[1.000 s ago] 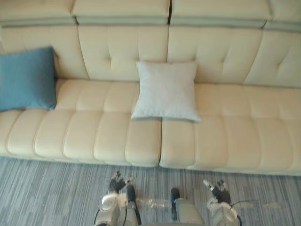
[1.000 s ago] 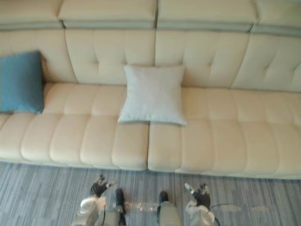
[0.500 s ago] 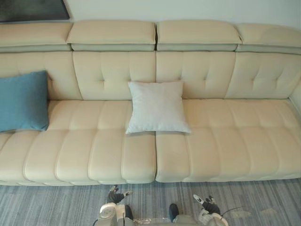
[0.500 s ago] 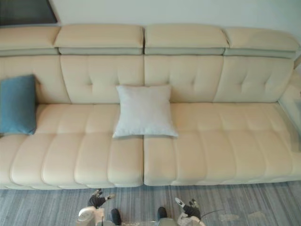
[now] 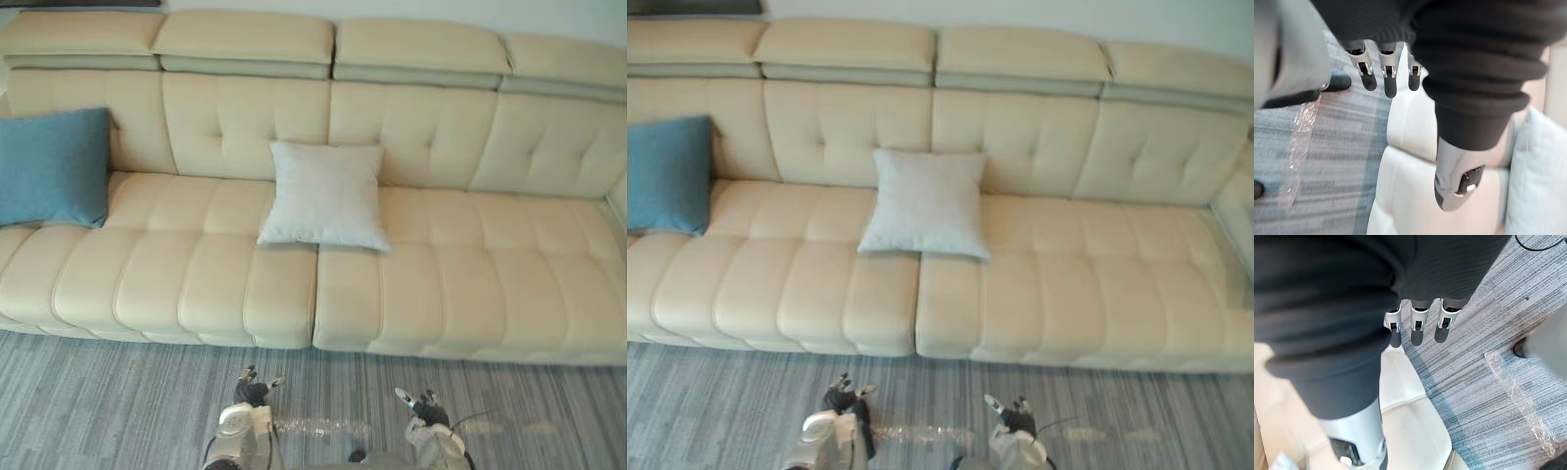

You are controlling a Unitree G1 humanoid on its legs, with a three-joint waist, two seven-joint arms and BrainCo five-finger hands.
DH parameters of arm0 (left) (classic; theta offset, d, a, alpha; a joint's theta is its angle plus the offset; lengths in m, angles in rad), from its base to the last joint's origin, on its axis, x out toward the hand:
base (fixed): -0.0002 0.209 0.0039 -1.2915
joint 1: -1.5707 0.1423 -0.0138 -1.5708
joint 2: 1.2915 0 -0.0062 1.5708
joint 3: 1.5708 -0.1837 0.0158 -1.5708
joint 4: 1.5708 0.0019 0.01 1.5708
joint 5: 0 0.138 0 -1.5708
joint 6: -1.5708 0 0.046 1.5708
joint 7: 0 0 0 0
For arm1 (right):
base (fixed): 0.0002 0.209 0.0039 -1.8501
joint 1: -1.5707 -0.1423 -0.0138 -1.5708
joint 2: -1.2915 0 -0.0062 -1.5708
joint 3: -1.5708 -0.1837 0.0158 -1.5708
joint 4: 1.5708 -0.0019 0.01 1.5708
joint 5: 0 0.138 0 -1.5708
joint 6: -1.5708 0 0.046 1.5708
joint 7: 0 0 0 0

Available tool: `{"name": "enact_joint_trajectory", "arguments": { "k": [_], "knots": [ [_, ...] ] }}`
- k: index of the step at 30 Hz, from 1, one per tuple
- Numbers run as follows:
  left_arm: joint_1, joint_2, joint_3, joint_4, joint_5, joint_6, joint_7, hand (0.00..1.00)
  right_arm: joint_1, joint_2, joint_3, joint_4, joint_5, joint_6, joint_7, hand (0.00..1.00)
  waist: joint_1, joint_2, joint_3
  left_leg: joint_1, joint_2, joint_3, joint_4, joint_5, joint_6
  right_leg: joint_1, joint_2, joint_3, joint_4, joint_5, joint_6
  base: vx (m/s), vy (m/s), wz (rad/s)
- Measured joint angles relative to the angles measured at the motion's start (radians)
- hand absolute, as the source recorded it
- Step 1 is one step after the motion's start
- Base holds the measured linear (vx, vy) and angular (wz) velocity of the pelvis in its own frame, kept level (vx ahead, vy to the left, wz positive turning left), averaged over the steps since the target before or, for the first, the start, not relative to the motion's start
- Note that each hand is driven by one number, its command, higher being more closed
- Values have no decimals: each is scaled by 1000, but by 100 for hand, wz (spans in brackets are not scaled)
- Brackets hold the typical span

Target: Pick up cushions and gather them together orderly.

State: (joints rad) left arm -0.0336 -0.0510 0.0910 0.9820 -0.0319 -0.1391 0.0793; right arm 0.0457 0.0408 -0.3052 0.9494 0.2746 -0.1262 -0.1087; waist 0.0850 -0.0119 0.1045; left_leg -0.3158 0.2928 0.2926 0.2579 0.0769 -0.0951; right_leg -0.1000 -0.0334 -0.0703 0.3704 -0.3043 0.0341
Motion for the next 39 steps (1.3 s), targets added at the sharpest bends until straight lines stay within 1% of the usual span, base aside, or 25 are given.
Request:
{"name": "enact_joint_trajectory", "arguments": {
  "k": [1, 2, 3, 5, 6, 7, 10, 13, 16, 18, 22, 24, 25, 26, 29, 30, 31, 32, 33, 34, 35, 36, 37, 38, 39],
  "knots": [
    [1, 0, -3, 0, 0, 0, -2, 0, 1, 1, 4, 3, 0, 0, -3, 0, -7, 3, -1, 0, -3, -7, 10, 0, 0, -5, -5, -4, 0, 7, -13, -149, 41, 1],
    [0, 0, -1, 0, -1, 0, 0, 0, 2, -5, 4, 3, 0, 0, -10, 0, -26, -3, 3, -3, -20, -34, 103, -61, 4, -6, -26, -7, -3, 18, -12, -175, 64, 0],
    [0, 0, -2, 0, -1, 0, 0, 0, 3, -5, 4, 3, 0, 0, -10, 0, -27, -5, 4, -3, -24, -38, 130, -83, 8, -6, -30, -4, -3, 21, -9, -132, 88, -4],
    [3, 0, -2, 0, 0, 0, 0, 0, 7, -3, 5, 3, 0, 0, -10, 0, -30, -3, 2, 5, -38, -73, 259, -204, 9, -16, -41, 20, -7, 33, 7, -94, 158, -25],
    [6, -1, 0, -1, 0, 1, 1, 0, 12, -1, 8, 2, 0, 0, -9, 0, -29, 5, -2, 14, -44, -104, 305, -277, -4, -40, -39, 49, -6, 40, 18, -95, 277, -57],
    [10, -3, 2, -1, 0, 1, 1, 0, 11, 0, 8, 2, 0, 0, -9, 0, -27, 16, -4, 26, -48, -122, 297, -316, -13, -53, -31, 72, -4, 45, 27, -65, 259, -72],
    [21, 10, 10, -3, 1, 11, 6, 0, 1, 22, 5, 4, 0, 3, -3, 0, -36, -4, -4, 46, -83, -80, 273, -367, -17, -54, -52, 136, -45, 84, 73, -43, 206, -49],
    [30, 15, 8, 7, 1, 17, 6, 0, 17, 23, -14, 10, 0, 8, 3, 0, -38, -28, -23, 91, -133, -46, 206, -375, -10, -33, -85, 172, -122, 141, 75, 17, 213, -36],
    [28, 22, 8, 29, 10, 17, 5, 0, 20, 24, -50, 13, 2, 9, 7, 0, -39, -24, -32, 109, -170, -58, 174, -371, -6, -32, -88, 198, -168, 170, 78, 57, 113, -44],
    [24, 22, 8, 52, 11, 19, 4, 0, 21, 23, -80, 13, 2, 9, 6, 0, -54, -11, -38, 117, -171, -56, 160, -352, 24, -29, -83, 209, -188, 180, 80, 128, 23, -31],
    [20, 20, 10, 70, 31, 19, 4, 0, 13, 14, -94, 24, 2, 9, 7, 0, -49, 9, -34, 172, -157, -77, 155, -348, 30, -22, -41, 282, -201, 208, 51, 156, -43, -77],
    [11, 17, 10, 77, 31, 20, 4, 0, -2, -1, -73, 30, 0, 10, 8, 0, -45, 26, -29, 196, -122, -31, 137, -349, 28, -77, -12, 193, -149, 248, 48, 57, -61, -114],
    [11, 20, 10, 77, 31, 20, 4, 0, -17, -8, -64, 31, -1, 10, 9, 0, -42, 31, -21, 212, -105, 10, 125, -349, 28, -118, -13, 71, -103, 260, 32, 44, -78, -129],
    [3, 22, 8, 77, 31, 21, 4, 0, -26, -14, -64, 29, -2, 10, 9, 0, -51, 32, -4, 238, -96, 45, 126, -349, 28, -131, -38, -84, -67, 258, 13, 33, -72, -103],
    [-5, 24, -3, 83, 30, 20, 2, 0, -20, -43, -56, 55, -29, 12, 10, 0, -61, 39, 5, 281, -109, 56, 127, -348, 28, -127, -46, -159, -54, 261, -9, -2, -57, -68],
    [-10, 33, -3, 89, 29, 20, 2, 0, -22, -58, -36, 64, -41, 16, 10, 0, -63, 44, 6, 283, -98, 60, 126, -348, 28, -127, -52, -186, -66, 262, -28, -50, -60, -60],
    [-8, 38, -15, 91, 29, 19, 3, 0, -31, -63, -27, 65, -41, 18, 10, 0, -69, 48, 8, 285, -96, 78, 118, -349, 27, -128, -75, -244, -51, 211, -82, -43, -80, -36],
    [-3, 65, -41, 90, 29, 20, 5, 0, -24, -65, -27, 70, -41, 21, 10, 0, -79, 29, 4, 306, -110, 106, 91, -361, 7, -135, -120, -332, 9, 149, -87, -24, -78, -35],
    [0, 82, -48, 91, 29, 20, 4, 0, -20, -73, -26, 91, -41, 22, 11, 0, -85, 29, 13, 323, -100, 123, 88, -370, -8, -141, -99, -324, 6, 157, -59, -13, -126, -53],
    [12, 90, -43, 92, 29, 21, 5, 0, -21, -82, -25, 102, -41, 24, 11, 0, -80, 42, 11, 314, -73, 132, 123, -375, -18, -137, -58, -286, -21, 159, -57, 4, -145, -68],
    [20, 97, -39, 94, 28, 21, 5, 0, -26, -85, -26, 105, -41, 24, 11, 0, -76, 49, 17, 302, -47, 131, 182, -375, -19, -125, -34, -271, -34, 160, -60, -20, -206, -95],
    [43, 101, -37, 96, 28, 24, 5, 0, -28, -92, -26, 109, -40, 23, 11, 0, -76, 58, 22, 276, 8, 122, 319, -371, -14, -119, 7, -239, -42, 149, -79, 39, -195, -119],
    [62, 100, -29, 86, 20, 25, 4, 0, -24, -102, -24, 111, -40, 20, 11, 0, -76, 70, 25, 247, 50, 96, 455, -346, 27, -99, 42, -206, -43, 142, -90, 53, -171, -125],
    [63, 95, -29, 83, 20, 24, 4, 0, -23, -112, -25, 123, -40, 20, 11, 0, -75, 76, 26, 224, 69, 68, 538, -309, 82, -86, 64, -177, -42, 140, -96, 147, -137, -129],
    [70, 97, -29, 76, 19, 22, 4, 0, -22, -125, -24, 133, -40, 21, 9, 0, -73, 71, 30, 170, 72, 4, 654, -248, 127, -65, 87, -121, -43, 138, -109, 147, -79, -119]
  ]
}}
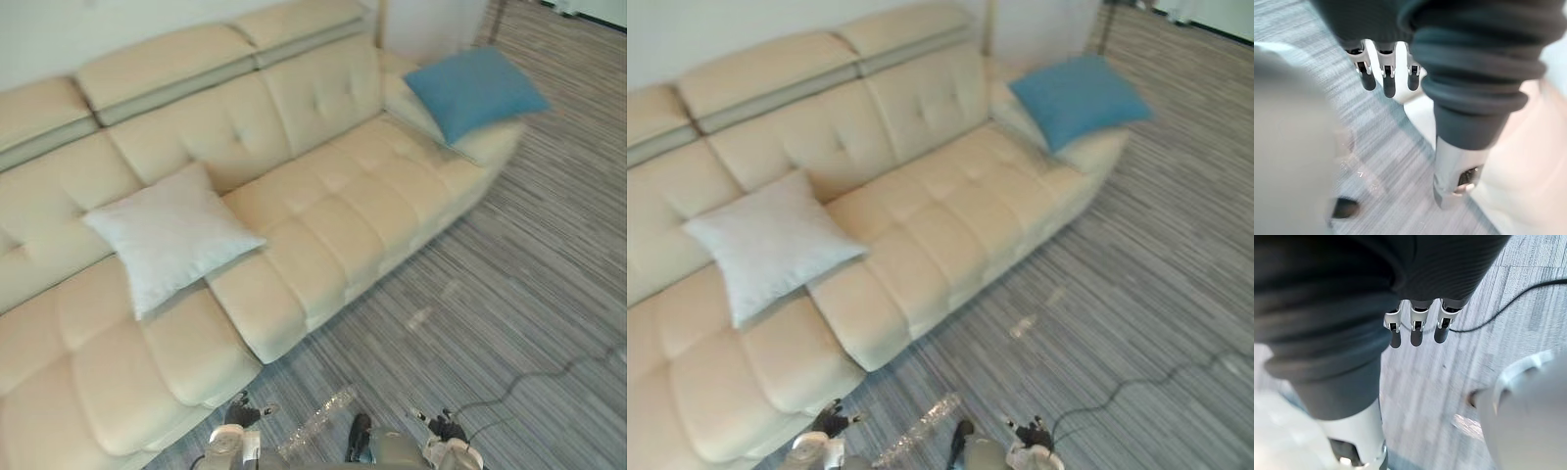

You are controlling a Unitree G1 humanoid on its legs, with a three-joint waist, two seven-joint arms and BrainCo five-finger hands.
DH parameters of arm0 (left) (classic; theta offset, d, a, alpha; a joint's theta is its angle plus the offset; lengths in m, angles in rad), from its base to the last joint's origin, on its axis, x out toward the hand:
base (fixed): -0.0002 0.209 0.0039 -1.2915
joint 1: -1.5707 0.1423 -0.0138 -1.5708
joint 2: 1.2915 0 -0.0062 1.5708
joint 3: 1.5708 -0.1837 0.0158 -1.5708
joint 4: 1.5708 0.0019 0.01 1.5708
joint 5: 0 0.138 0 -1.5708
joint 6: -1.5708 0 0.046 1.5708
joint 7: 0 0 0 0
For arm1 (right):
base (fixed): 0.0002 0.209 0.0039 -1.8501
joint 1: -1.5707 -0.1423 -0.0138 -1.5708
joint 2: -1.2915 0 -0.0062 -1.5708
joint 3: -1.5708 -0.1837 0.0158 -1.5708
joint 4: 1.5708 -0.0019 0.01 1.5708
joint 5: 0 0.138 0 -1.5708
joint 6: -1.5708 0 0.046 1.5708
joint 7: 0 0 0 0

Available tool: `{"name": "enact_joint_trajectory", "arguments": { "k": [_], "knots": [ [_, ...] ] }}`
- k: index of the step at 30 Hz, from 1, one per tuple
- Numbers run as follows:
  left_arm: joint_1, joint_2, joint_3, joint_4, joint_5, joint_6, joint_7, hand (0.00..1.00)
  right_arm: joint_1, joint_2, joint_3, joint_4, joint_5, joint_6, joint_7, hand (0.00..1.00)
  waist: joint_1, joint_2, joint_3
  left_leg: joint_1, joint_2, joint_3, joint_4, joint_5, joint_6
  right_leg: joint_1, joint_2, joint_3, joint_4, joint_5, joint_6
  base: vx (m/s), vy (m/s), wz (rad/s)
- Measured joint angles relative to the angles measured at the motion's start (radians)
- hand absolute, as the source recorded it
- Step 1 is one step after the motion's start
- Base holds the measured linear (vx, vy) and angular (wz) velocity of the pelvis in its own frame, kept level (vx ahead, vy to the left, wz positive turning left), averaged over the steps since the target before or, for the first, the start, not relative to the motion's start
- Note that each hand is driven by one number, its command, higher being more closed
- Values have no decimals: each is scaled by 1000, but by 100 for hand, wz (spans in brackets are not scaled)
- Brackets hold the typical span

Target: Pick up cushions and gather them together orderly.

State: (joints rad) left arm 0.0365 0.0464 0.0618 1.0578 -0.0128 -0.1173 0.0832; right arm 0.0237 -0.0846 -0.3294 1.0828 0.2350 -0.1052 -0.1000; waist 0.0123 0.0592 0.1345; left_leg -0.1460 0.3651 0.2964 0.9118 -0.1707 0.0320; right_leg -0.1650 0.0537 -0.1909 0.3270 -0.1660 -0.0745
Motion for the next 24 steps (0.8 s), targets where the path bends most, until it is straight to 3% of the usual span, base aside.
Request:
{"name": "enact_joint_trajectory", "arguments": {
  "k": [1, 2, 6, 8, 9, 11, 13, 14, 15, 16, 17, 18, 21, 24],
  "knots": [
    [1, -1, 1, -1, 0, -3, 0, 0, -2, -9, -3, -2, 0, -1, -1, 0, 0, 6, 3, -30, -39, -68, 36, -39, -26, 8, 7, 38, 0, -3, -7, 228, -51, -161],
    [-3, -3, -1, -8, 0, -5, 0, 0, 2, -30, -20, 12, 0, -1, -10, 0, -1, 6, 18, -69, -131, -135, 16, -110, -61, 28, 15, 111, -3, 0, -25, 200, 7, -160],
    [-3, -16, -4, -28, -9, -5, 0, 0, 13, -38, -49, 27, -2, 3, -23, 0, 6, 21, 29, -120, -298, -235, -325, -113, -86, 60, 52, 257, -11, -8, -44, 168, 62, -124],
    [-4, -22, -10, -35, -10, -6, 0, 0, 9, -35, -59, 27, -15, 3, -29, 0, 22, 35, 33, -119, -330, -294, -514, -62, -117, 61, 74, 312, -27, -6, -47, 188, 127, -128],
    [-7, -23, -10, -38, -18, -9, 0, 0, 8, -26, -58, 27, -39, 4, -30, 0, 43, 36, 33, -112, -331, -301, -553, 2, -114, 64, 89, 359, -41, -6, -47, 286, 198, -154],
    [-9, -20, -11, -30, -19, -8, -2, 0, 5, -14, -58, 25, -40, 4, -30, 0, 48, 41, 24, -100, -338, -300, -563, 18, -83, 74, 93, 408, -65, -11, -37, 307, 191, -121],
    [-8, -11, -11, -30, -29, -8, -7, 0, 27, 1, -63, 17, -56, 11, -28, 0, 47, 13, 16, -88, -356, -256, -544, -18, -38, 42, 78, 449, 25, -80, 1, 319, 185, -79],
    [-6, -3, -15, -29, -30, -6, -8, 0, 43, 8, -67, 3, -71, 15, -29, 0, 48, -2, 9, -76, -366, -227, -549, -28, -37, 20, 63, 447, 88, -108, 30, 314, 146, -75],
    [-5, 6, -20, -27, -32, -6, -8, 0, 54, 15, -69, -6, -83, 17, -26, 0, 47, -24, 3, -46, -384, -182, -556, -54, -21, -39, 45, 438, 252, -160, 137, 327, 112, -71],
    [-3, 8, -24, -25, -32, -2, -7, 0, 54, 18, -72, -12, -86, 17, -24, 0, 45, -28, 3, -14, -395, -161, -554, -73, -8, -88, 30, 415, 397, -163, 242, 331, 95, -67],
    [-1, 9, -34, -25, -32, -1, -7, 0, 56, 21, -73, -17, -88, 17, -24, 0, 39, -27, 4, 11, -398, -150, -551, -89, -4, -122, 20, 390, 487, -147, 306, 438, 67, -38],
    [-2, 10, -59, -26, -32, -1, -7, 0, 60, 25, -79, -30, -88, 18, -21, 0, 31, -23, 3, 53, -399, -147, -547, -112, 0, -170, -6, 327, 617, -126, 330, 386, 26, -16],
    [-21, -4, -81, -26, -32, -1, -7, 0, 53, 19, -78, -53, -88, 17, -17, 0, 22, -13, 12, 184, -377, -151, -635, -120, 2, -217, -92, 173, 658, -179, 169, 444, -54, -17],
    [-39, -24, -82, -25, -31, -1, -7, 0, 43, 16, -62, -87, -85, 13, -15, 0, 6, 8, 23, 264, -319, -172, -691, -120, 2, -264, -116, 120, 463, -182, 135, 417, -208, -3]
  ]
}}
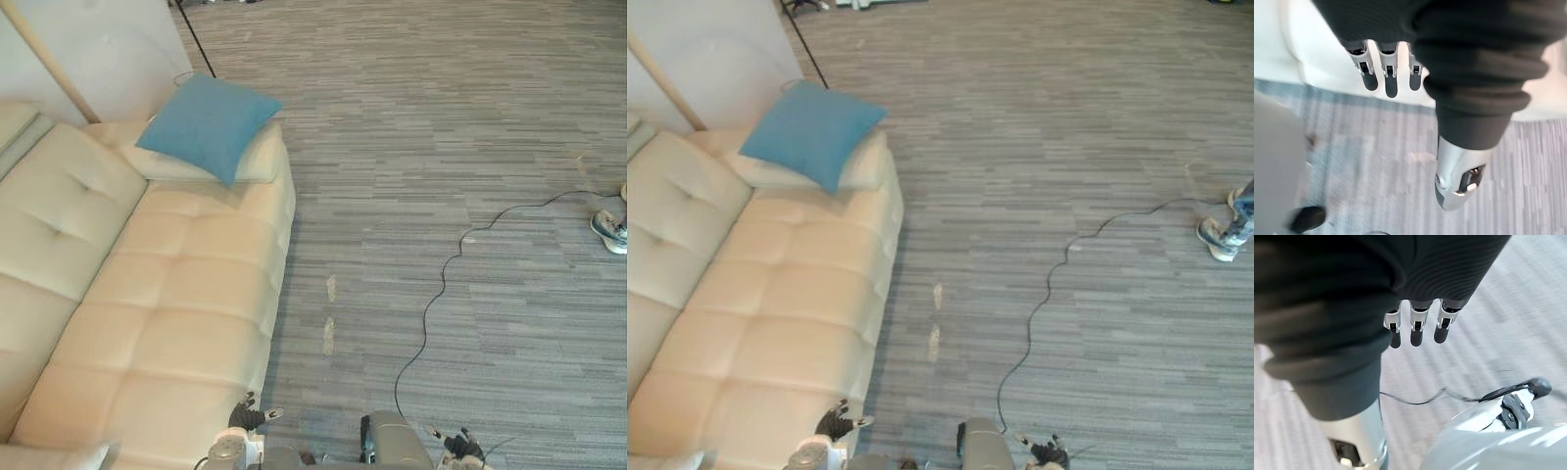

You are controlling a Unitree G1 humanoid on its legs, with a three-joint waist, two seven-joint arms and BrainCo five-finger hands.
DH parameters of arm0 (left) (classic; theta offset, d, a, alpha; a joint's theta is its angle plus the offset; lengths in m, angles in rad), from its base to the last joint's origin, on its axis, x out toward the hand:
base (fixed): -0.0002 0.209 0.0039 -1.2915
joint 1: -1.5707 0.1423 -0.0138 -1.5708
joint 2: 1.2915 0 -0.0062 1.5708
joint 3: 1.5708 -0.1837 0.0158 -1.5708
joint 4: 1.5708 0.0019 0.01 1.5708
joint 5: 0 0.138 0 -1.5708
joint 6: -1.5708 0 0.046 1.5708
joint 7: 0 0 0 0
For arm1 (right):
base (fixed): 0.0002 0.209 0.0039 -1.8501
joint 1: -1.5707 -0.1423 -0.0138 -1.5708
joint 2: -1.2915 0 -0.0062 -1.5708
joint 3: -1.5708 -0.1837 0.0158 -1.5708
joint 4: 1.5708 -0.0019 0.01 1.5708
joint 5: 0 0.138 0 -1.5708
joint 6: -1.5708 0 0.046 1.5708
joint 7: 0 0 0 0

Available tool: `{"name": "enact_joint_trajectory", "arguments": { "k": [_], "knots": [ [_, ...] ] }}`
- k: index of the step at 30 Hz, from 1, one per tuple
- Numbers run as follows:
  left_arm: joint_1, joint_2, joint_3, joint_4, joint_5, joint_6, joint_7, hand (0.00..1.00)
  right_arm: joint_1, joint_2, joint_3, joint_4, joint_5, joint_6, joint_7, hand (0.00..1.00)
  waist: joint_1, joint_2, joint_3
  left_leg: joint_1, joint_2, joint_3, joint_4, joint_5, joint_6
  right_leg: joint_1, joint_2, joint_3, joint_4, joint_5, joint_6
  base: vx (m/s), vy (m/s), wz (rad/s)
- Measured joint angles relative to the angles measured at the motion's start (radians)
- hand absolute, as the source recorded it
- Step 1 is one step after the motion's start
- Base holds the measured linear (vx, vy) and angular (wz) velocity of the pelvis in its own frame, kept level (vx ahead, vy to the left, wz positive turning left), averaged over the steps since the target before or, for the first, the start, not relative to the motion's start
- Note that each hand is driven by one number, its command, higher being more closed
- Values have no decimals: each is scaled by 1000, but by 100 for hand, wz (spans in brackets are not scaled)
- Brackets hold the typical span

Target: Pick up cushions and gather them together orderly.

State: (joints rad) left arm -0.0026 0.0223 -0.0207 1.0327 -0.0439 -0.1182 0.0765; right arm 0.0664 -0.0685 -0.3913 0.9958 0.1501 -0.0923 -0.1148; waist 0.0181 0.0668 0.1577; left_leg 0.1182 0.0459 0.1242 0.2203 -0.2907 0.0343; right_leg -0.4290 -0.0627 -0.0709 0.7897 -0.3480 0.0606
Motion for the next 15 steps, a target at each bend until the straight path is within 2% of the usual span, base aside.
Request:
{"name": "enact_joint_trajectory", "arguments": {
  "k": [1, 2, 3, 4, 5, 6, 7, 9, 10, 12, 14, 15],
  "knots": [
    [-4, 0, 0, 1, 1, 0, 0, 0, -5, 0, 4, 0, 2, 0, 1, 0, -9, -2, 1, 9, 11, 0, -5, 0, 0, -12, -7, 1, -63, 20, 4, 436, -305, 26],
    [-2, 10, -11, 5, 1, 0, 0, 0, -5, 3, 10, 0, 5, -1, 1, 0, -18, -25, -7, 25, 13, -2, -10, -6, -22, -15, -28, 16, -233, 118, 12, 470, -309, 10],
    [-16, 3, -22, 31, 3, -1, 0, 0, -8, -4, 11, 15, 4, -2, 1, 0, -14, -14, 5, 44, 29, -12, -3, -21, -54, -7, -22, -10, -236, 197, -65, 471, -291, -4],
    [-20, -7, -22, 46, 3, -1, -2, 0, -12, -14, 10, 22, 4, -2, 1, 0, -13, 4, 2, 35, 48, -25, 18, -13, -69, -2, -3, -10, -230, 177, -79, 476, -278, -20],
    [-25, -17, -18, 57, 4, -1, -1, 0, -12, -15, -4, 18, 5, -4, 1, 0, -19, 7, 2, 11, 55, -36, 95, 24, -123, 2, 1, -13, -213, 143, -97, 471, -285, -8],
    [-26, -28, -3, 58, 5, -1, -1, 0, -6, -13, -10, 18, 6, -2, 1, 0, -21, 12, 4, -33, 65, -43, 208, 56, -146, 30, 5, -21, -218, 124, -112, 568, -353, 11],
    [-26, -43, 18, 55, 6, -1, -1, 0, 10, -11, -10, 15, 7, -2, 0, 0, -26, 16, 7, -94, 83, -54, 363, 113, -139, 79, 12, -33, -240, 109, -124, 468, -279, 23],
    [-17, -56, 37, 16, 7, -2, -1, 0, 39, 9, -4, -4, 13, -2, -6, 0, -23, 5, 28, -222, 140, -35, 710, 108, -123, 219, 26, -56, -302, 92, -145, 369, -213, 15],
    [-12, -55, 40, -9, 7, -4, 0, 0, 40, 10, 9, -4, 19, -3, -6, 0, -13, -10, 25, -279, 151, 3, 788, 96, -102, 268, 27, -53, -325, 75, -161, 357, -214, -12],
    [-12, -57, 41, -22, 7, -5, 0, 0, 33, 16, 10, -24, 23, -4, -5, 0, -10, -14, 23, -361, 155, 49, 767, 82, -80, 320, 26, -46, -344, 46, -159, 258, -126, -20],
    [-16, -58, 41, -25, 7, -5, 0, 0, 32, 30, -1, -37, 26, -4, -6, 0, -10, -12, 23, -405, 149, 88, 668, 79, -79, 351, 25, -39, -353, 31, -151, 253, -25, -10],
    [-17, -59, 40, -26, 7, -6, 1, 0, 32, 34, -1, -36, 26, -2, -6, 0, -10, -13, 23, -415, 124, 110, 543, 77, -82, 378, 16, -37, -373, 25, -140, 245, 35, -4]
  ]
}}
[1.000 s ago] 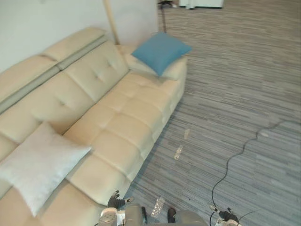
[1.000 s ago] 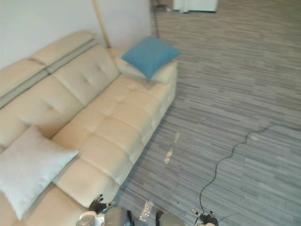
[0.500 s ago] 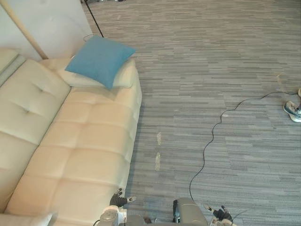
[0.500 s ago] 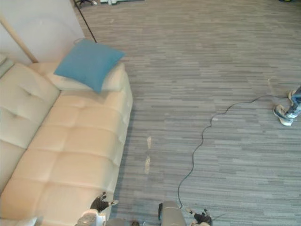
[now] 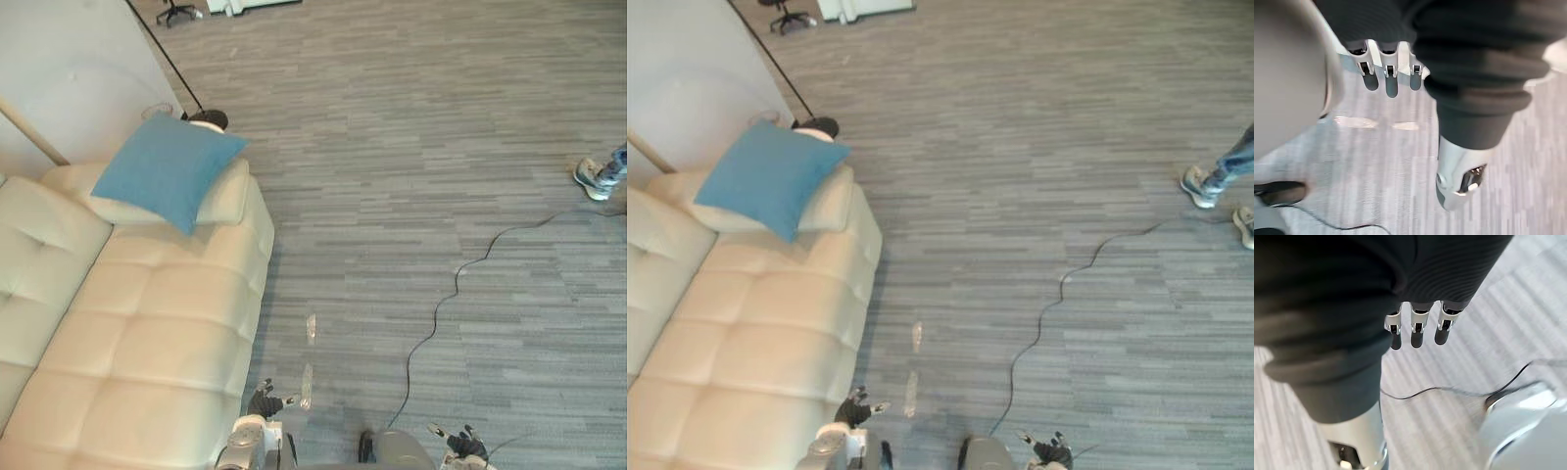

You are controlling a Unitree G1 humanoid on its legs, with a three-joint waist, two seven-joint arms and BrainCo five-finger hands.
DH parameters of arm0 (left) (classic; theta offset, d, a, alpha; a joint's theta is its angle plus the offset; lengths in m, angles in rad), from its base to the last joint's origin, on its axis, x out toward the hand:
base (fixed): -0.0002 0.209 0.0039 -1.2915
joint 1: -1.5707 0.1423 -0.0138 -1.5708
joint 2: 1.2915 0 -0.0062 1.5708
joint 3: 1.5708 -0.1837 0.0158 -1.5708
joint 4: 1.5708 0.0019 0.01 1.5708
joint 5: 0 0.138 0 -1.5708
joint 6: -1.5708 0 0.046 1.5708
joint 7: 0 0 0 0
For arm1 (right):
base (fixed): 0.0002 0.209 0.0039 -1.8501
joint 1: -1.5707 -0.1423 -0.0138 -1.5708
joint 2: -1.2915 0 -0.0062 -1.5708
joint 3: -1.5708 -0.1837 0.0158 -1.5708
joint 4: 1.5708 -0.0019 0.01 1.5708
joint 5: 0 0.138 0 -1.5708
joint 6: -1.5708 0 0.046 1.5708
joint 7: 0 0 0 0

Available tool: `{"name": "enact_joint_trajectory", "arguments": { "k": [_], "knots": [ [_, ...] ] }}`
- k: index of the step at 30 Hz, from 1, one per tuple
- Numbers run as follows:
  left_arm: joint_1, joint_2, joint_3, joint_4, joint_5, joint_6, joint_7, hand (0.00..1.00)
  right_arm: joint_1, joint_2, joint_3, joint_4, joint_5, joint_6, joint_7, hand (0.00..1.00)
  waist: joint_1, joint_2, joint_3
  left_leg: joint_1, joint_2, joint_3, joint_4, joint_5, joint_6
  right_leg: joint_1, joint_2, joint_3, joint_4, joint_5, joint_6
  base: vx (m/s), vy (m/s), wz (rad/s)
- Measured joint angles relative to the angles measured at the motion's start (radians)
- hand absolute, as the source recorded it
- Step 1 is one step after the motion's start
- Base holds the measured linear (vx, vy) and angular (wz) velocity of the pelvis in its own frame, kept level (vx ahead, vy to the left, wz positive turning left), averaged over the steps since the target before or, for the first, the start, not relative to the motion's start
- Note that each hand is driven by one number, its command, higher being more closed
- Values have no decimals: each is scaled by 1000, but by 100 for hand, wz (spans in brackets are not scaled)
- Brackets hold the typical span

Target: Pick up cushions and gather them together orderly.

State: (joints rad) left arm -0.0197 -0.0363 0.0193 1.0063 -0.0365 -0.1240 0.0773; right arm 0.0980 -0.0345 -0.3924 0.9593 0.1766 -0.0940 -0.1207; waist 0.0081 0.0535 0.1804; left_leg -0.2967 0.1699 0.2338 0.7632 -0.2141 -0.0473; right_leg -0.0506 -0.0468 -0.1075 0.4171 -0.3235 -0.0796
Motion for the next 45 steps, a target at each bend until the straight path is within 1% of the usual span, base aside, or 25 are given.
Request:
{"name": "enact_joint_trajectory", "arguments": {
  "k": [2, 5, 7, 10, 12, 13, 15, 17, 19, 20, 22, 23, 24, 26, 28, 29, 30, 31, 33, 34, 37, 39, 40, 41, 45],
  "knots": [
    [-1, -2, -12, 2, 0, 0, 0, 0, -3, -1, -2, 1, -1, 0, 0, 0, -1, 0, -1, 12, -63, 1, -235, 14, -10, 40, -19, 2, -41, -10, 18, 292, 105, 3],
    [1, -1, -47, 7, -4, 0, 1, 0, -14, -13, -9, 31, -1, 0, -6, 0, 1, 16, -9, 22, -126, -39, -589, 145, -32, 90, -18, 12, -100, -30, 55, 331, 172, -4],
    [-1, 12, -66, 12, -5, 0, 1, 0, -26, -16, -8, 69, -2, 3, -7, 0, 14, 4, -17, 38, -142, -48, -612, 269, 10, 145, -21, 50, -146, -52, 94, 460, 252, -34],
    [-7, 30, -85, 29, -6, 0, -1, 0, -31, -3, -7, 86, -11, 3, -5, 0, 15, -35, -47, 15, -183, -24, -498, 155, 66, 134, -67, 110, -79, -41, 131, 454, 201, -10],
    [-8, 33, -104, 47, -5, 0, -3, 0, -2, -4, -48, 89, -17, 5, -3, 0, -1, -39, -48, 82, -217, -31, -467, 77, 78, 7, -103, 132, 319, 14, 293, 462, 210, 30],
    [-6, 32, -111, 51, -4, 4, -2, 0, 8, -5, -51, 86, -18, 5, -4, 0, -3, -39, -48, 114, -227, -39, -472, 63, 83, -28, -113, 133, 418, 23, 308, 595, 182, 32],
    [-7, 50, -130, 76, -2, 6, -1, 0, 13, -6, -56, 87, -18, 6, -3, 0, -3, -32, -44, 223, -238, -60, -524, 48, 84, -94, -128, 89, 527, -5, 255, 498, 108, 21],
    [-13, 64, -136, 86, -2, 6, 3, 0, 13, -13, -58, 78, -18, 4, -2, 0, -17, -15, -45, 317, -223, -93, -596, 48, 84, -148, -142, -27, 428, -44, 180, 405, -16, 37],
    [-23, 60, -137, 85, -3, 6, 6, 0, 9, -20, -58, 78, -17, 3, 0, 0, -20, -8, -39, 356, -201, -113, -625, 47, 83, -210, -131, -60, 292, -42, 161, 359, -98, 41],
    [-27, 57, -138, 85, -3, 6, 6, 0, 4, -24, -57, 78, -17, 3, 1, 0, -20, -1, -35, 366, -184, -120, -629, 41, 73, -232, -117, -54, 203, -19, 160, 337, -168, 38],
    [-26, 64, -151, 86, -1, 5, 6, 0, -3, -21, -54, 79, -17, 4, 2, 0, -23, -11, -28, 393, -157, -138, -641, 14, 29, -257, -91, -14, -29, 146, 152, 334, -228, 34],
    [-22, 65, -151, 88, 2, 5, 6, 0, -2, -19, -53, 81, -18, 4, 2, 0, -24, -18, -22, 407, -149, -144, -640, 1, 9, -251, -87, -10, -51, 237, 122, 422, -328, 11],
    [-16, 55, -146, 93, 8, 6, 6, 0, -14, -23, -55, 87, -18, 4, 2, 0, -23, 7, -24, 405, -115, -151, -639, 0, -6, -235, -56, -27, -53, 230, 109, 391, -355, 2],
    [-8, 48, -144, 94, 15, 5, 4, 0, -20, -23, -60, 86, -19, 3, 2, 0, -29, -6, -11, 427, -111, -153, -636, 13, -18, -245, -55, -28, 46, 145, 91, 290, -298, 18],
    [-5, 31, -103, 93, 33, 2, -2, 0, 1, -8, -81, 87, -19, 4, 3, 0, -35, -10, -11, 415, -93, -166, -511, -2, -40, -198, -63, -71, 80, 59, 75, 280, -310, 55],
    [-4, 21, -79, 89, 36, 2, -3, 0, 14, -5, -79, 84, -18, 5, 4, 0, -36, -17, -7, 348, -75, -169, -368, -13, -59, -167, -63, -93, 64, 46, 78, 235, -267, 69],
    [2, 5, -51, 65, 35, 2, -4, 0, 29, -3, -71, 78, -17, 5, 8, 0, -36, 0, -8, 222, -28, -173, -99, -2, -81, -116, -47, -132, 31, 36, 70, 229, -229, 68],
    [12, 0, -38, 31, 35, -1, -5, 0, 34, -11, -65, 78, -17, 7, 9, 0, -30, 15, -4, 142, 19, -146, 77, -3, -76, -62, -25, -156, 1, 28, 65, 228, -194, 51],
    [12, 1, -26, 11, 35, -6, -3, 0, 41, -13, -66, 75, -14, 6, 9, 0, -9, 16, -2, 89, 52, -65, 141, -17, -52, 23, -14, -166, -49, 31, 56, 212, -90, 10],
    [12, 1, -26, 7, 35, -6, -2, 0, 41, -13, -66, 75, -8, 5, 9, 0, -7, 14, -1, 79, 51, -46, 125, -22, -43, 39, -14, -166, -65, 31, 56, 211, -57, -7],
    [9, 1, -32, 7, 35, -12, -2, 0, 10, -10, -65, 75, 0, 1, 7, 0, -3, 12, -1, 51, -12, 13, -210, -6, -7, 103, -29, -165, -128, 27, 65, 292, 30, -7],
    [10, 0, -42, 6, 35, -15, -2, 0, 9, -10, -67, 76, 0, 1, 3, 0, -1, 13, -1, 59, -85, -4, -545, 112, -18, 149, -45, -174, -153, 5, 97, 421, 135, 16],
    [10, 1, -46, 6, 35, -15, -2, 0, 9, -12, -67, 78, 0, 1, 2, 0, 0, 14, 0, 58, -95, -10, -574, 152, -22, 160, -43, -174, -161, 1, 103, 423, 170, 6],
    [7, 7, -55, 7, 35, -17, -1, 0, 9, -14, -64, 80, 0, 2, 1, 0, 9, 10, 1, 71, -111, -22, -587, 247, -3, 192, -42, -162, -179, -10, 122, 457, 165, -1],
    [-13, 35, -97, 44, 34, -16, -4, 0, 4, -3, -32, 91, -6, 3, 5, 0, 2, -40, -12, 89, -190, -37, -560, 200, 80, 221, -100, -49, -167, 33, 153, 462, 185, 32]
  ]
}}
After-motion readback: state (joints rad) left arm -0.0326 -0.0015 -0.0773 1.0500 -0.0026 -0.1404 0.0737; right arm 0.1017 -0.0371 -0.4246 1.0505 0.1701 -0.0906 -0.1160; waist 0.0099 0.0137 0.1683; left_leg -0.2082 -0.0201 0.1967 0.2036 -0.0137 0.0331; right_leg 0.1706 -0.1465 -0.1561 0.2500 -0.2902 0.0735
